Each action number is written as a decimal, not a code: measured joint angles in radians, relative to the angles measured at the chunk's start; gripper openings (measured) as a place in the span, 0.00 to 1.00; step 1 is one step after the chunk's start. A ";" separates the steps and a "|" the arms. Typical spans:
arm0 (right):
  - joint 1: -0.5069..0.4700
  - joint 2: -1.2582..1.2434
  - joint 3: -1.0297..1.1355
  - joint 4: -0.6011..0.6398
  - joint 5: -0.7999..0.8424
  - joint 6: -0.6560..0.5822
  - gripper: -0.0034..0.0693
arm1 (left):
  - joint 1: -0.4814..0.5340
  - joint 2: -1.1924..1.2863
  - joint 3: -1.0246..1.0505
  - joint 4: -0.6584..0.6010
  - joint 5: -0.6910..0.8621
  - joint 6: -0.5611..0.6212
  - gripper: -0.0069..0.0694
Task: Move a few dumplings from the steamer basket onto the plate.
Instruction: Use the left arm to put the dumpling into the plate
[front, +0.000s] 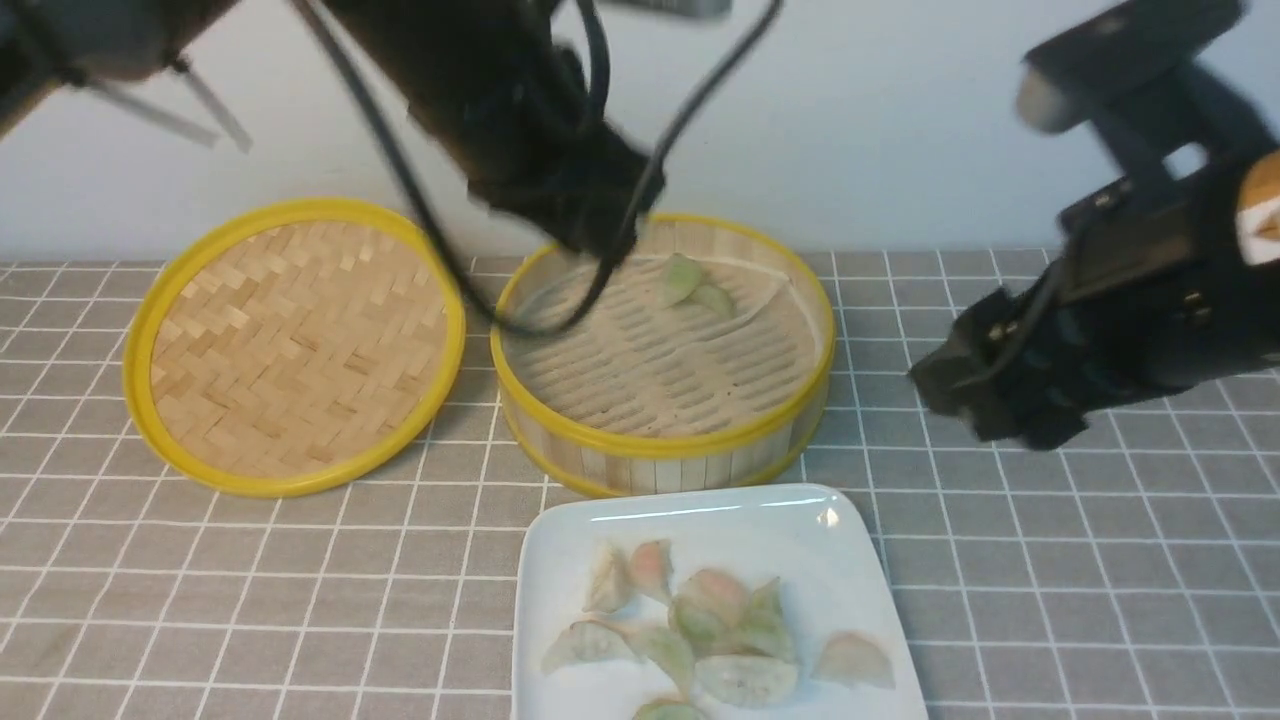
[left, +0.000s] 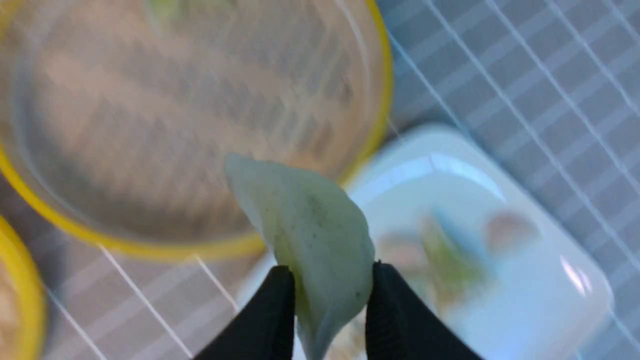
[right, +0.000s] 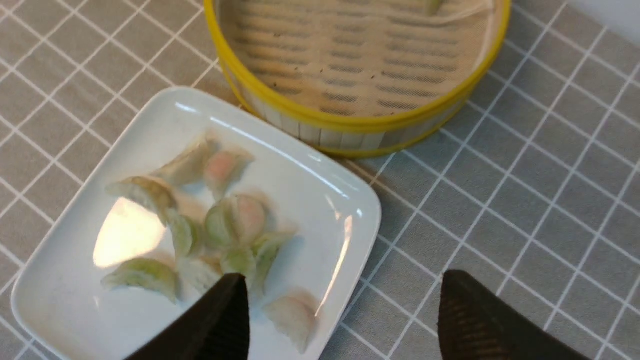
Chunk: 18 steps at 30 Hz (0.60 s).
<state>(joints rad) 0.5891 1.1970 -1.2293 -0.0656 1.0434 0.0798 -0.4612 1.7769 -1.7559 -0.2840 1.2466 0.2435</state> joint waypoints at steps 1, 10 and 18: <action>0.000 -0.017 0.000 -0.009 0.002 0.010 0.68 | -0.018 -0.025 0.067 0.000 0.000 0.000 0.30; 0.000 -0.138 0.000 -0.036 0.075 0.039 0.68 | -0.196 -0.075 0.511 -0.004 -0.227 0.001 0.30; 0.000 -0.183 0.000 -0.056 0.203 0.039 0.68 | -0.214 0.000 0.535 -0.004 -0.360 0.003 0.33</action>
<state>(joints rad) 0.5891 1.0142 -1.2293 -0.1213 1.2466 0.1187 -0.6752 1.7769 -1.2204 -0.2881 0.8862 0.2464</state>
